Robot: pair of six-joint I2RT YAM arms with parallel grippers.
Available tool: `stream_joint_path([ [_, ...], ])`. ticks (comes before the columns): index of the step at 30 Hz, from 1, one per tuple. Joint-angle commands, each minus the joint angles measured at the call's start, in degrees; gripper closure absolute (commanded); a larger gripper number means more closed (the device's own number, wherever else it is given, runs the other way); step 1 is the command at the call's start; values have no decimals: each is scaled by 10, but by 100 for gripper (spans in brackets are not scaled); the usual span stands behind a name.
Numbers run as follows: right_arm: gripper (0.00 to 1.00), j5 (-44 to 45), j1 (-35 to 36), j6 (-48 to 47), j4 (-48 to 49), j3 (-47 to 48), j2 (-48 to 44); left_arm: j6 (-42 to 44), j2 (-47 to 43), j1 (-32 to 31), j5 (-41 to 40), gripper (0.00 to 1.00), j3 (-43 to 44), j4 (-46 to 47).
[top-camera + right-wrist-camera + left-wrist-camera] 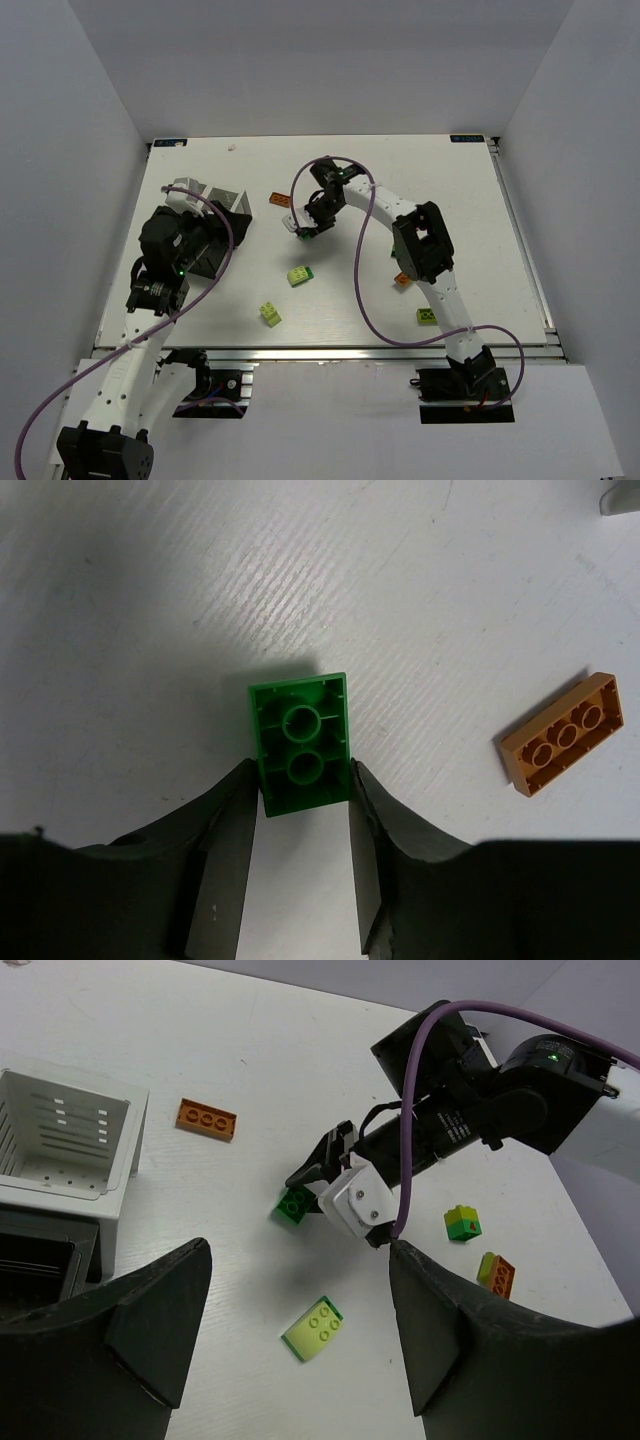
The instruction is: Sort the legos into containers by color
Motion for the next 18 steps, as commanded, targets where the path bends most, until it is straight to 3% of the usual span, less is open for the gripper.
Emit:
stream_joint_path([
  [1, 77, -4, 5, 18, -15, -37, -27, -4, 2, -2, 17, 19, -4, 8],
  [6, 87, -34, 3, 76, 43, -134, -125, -20, 8, -2, 67, 19, -14, 35],
  [13, 93, -75, 4, 279, 153, -309, -279, -53, 21, -1, 117, 19, -32, 80],
  [18, 94, -62, 6, 393, 253, -463, -416, -137, 91, -4, 213, 19, -58, 161],
])
